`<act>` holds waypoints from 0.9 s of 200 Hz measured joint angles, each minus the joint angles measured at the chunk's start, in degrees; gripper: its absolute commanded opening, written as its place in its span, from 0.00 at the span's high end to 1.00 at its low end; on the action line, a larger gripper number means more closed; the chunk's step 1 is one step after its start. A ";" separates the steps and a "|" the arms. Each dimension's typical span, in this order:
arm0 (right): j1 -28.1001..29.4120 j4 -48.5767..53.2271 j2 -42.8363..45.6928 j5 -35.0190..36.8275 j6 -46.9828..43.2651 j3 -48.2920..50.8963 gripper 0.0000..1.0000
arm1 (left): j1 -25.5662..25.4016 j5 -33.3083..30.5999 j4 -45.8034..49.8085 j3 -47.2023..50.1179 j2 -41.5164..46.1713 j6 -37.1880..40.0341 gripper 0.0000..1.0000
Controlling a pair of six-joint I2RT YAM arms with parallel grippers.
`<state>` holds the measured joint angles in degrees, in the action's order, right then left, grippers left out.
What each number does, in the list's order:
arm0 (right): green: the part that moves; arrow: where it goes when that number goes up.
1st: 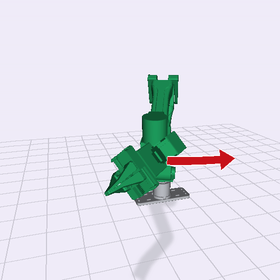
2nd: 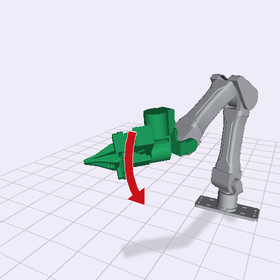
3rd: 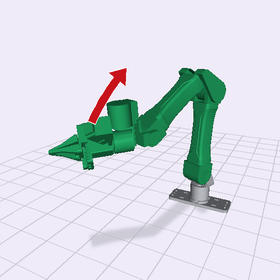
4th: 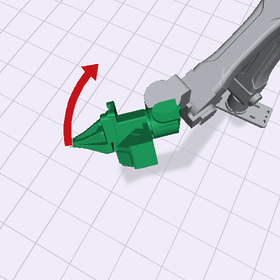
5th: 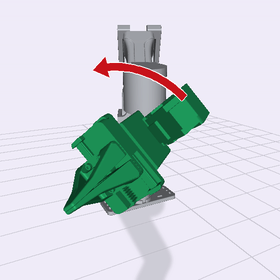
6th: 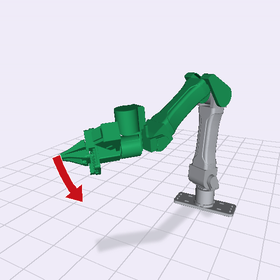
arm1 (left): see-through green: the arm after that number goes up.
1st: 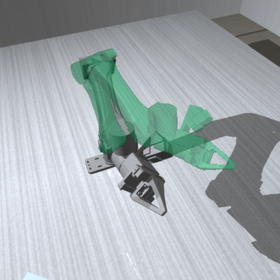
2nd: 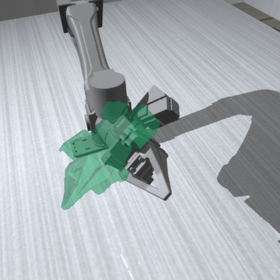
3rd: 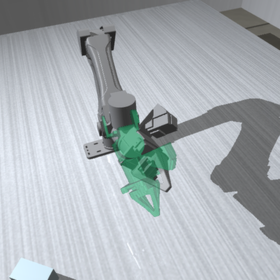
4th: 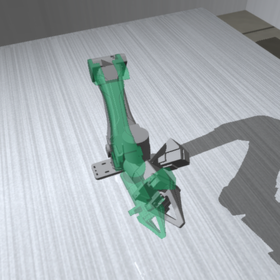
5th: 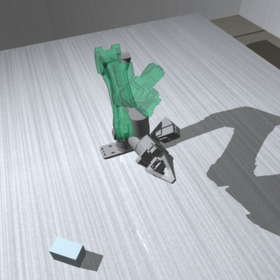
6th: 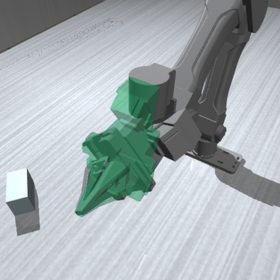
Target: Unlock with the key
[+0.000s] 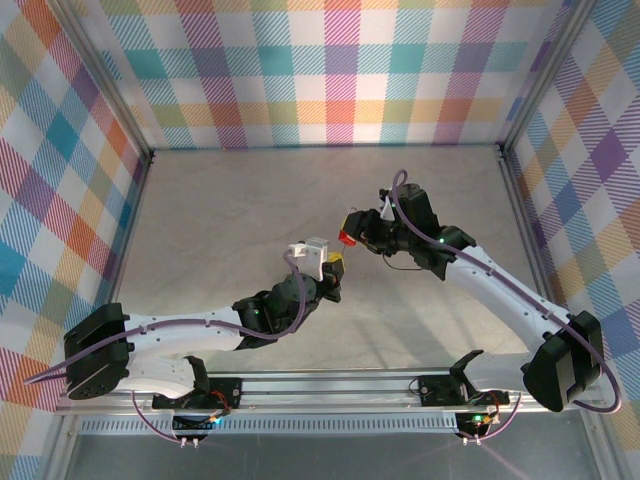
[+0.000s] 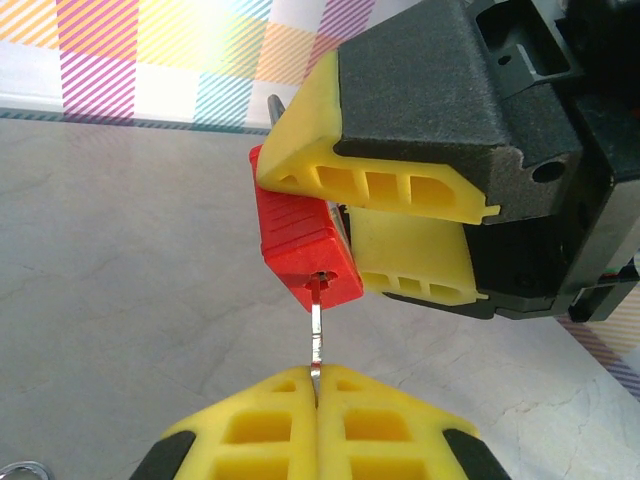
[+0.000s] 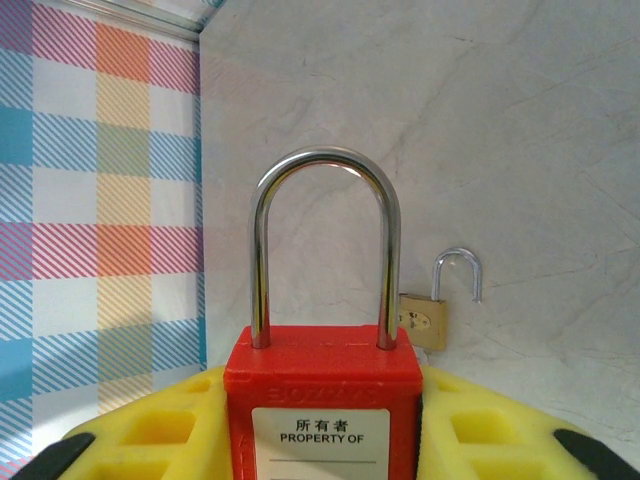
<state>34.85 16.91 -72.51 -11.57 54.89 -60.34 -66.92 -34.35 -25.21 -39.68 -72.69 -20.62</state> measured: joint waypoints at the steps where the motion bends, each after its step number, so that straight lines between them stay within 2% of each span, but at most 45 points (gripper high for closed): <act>1: 0.00 -0.02 0.00 0.00 0.00 0.02 0.97 | 0.04 0.00 -0.02 0.00 -0.02 -0.07 1.00; 104: 0.85 -5.18 0.35 0.70 1.75 2.64 0.98 | 2.73 3.26 -0.63 0.02 0.20 -2.99 1.00; 145: 1.66 -6.19 0.50 3.37 1.84 3.28 1.00 | 4.76 7.39 -0.76 0.00 0.22 -4.02 1.00; 180: 2.73 -7.41 0.66 6.21 2.73 4.22 1.00 | 4.98 7.91 -1.27 -0.15 -0.92 -4.02 1.00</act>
<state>37.58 9.50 -71.85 -5.37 57.63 -56.12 -61.93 -26.44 -26.48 -39.83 -73.60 -24.64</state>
